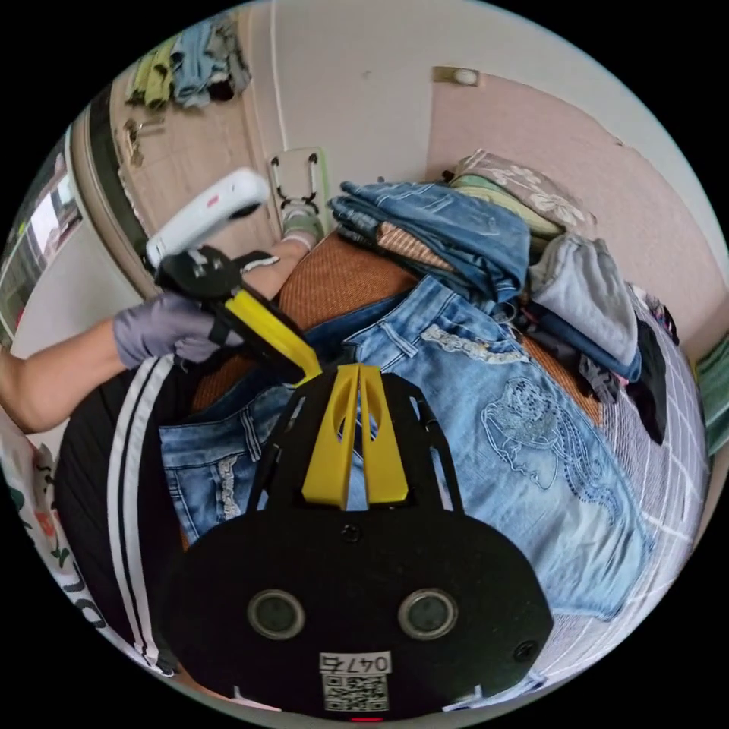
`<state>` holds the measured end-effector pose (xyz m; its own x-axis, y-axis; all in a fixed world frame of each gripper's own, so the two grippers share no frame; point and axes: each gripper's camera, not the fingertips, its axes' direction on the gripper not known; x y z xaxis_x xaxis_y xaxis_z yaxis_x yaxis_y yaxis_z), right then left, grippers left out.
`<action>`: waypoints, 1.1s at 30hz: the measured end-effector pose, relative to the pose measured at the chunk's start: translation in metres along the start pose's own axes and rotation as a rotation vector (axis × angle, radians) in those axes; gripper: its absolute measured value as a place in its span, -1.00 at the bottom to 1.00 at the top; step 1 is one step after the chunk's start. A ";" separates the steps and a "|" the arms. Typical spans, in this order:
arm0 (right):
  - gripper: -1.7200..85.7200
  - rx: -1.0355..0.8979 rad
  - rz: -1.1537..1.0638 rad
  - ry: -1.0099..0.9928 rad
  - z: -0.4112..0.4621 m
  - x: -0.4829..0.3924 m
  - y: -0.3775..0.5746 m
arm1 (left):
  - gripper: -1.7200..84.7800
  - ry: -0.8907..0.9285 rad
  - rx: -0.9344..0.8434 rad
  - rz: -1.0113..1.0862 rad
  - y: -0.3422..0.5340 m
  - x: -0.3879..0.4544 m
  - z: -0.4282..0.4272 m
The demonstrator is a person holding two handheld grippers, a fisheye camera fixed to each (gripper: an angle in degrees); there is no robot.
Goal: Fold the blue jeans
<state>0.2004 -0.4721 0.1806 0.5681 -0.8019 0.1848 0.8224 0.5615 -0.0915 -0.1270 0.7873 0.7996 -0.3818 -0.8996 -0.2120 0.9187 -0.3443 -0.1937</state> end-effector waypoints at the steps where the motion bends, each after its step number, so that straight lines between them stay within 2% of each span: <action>1: -0.99 0.032 0.037 -0.013 -0.012 0.007 0.006 | -0.88 -0.002 -0.001 -0.004 -0.001 0.001 0.011; 7: -0.99 0.111 0.124 -0.051 -0.053 0.026 0.024 | -0.79 0.169 0.032 -0.077 0.006 -0.011 0.057; 10: -0.99 0.125 0.140 -0.065 -0.063 0.029 0.029 | -0.77 0.193 0.036 -0.076 0.010 -0.006 0.077; 18: -0.99 0.130 0.148 -0.072 -0.076 0.035 0.036 | -0.77 0.179 0.039 -0.128 0.031 0.012 0.105; 25: -0.99 0.139 0.162 -0.077 -0.085 0.048 0.036 | -0.79 0.177 -0.045 -0.131 0.032 0.029 0.144; 30: -0.99 0.144 0.173 -0.080 -0.088 0.059 0.034 | -0.89 0.121 -0.020 -0.044 0.037 0.055 0.146; 33: -0.99 0.146 0.176 -0.081 -0.091 0.065 0.030 | -0.97 0.048 0.054 0.037 0.046 0.079 0.132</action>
<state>0.2649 -0.5257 0.1013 0.6929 -0.6737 0.2569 0.6946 0.7193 0.0125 -0.1015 0.6653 0.9004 -0.3508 -0.8985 -0.2639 0.9359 -0.3262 -0.1333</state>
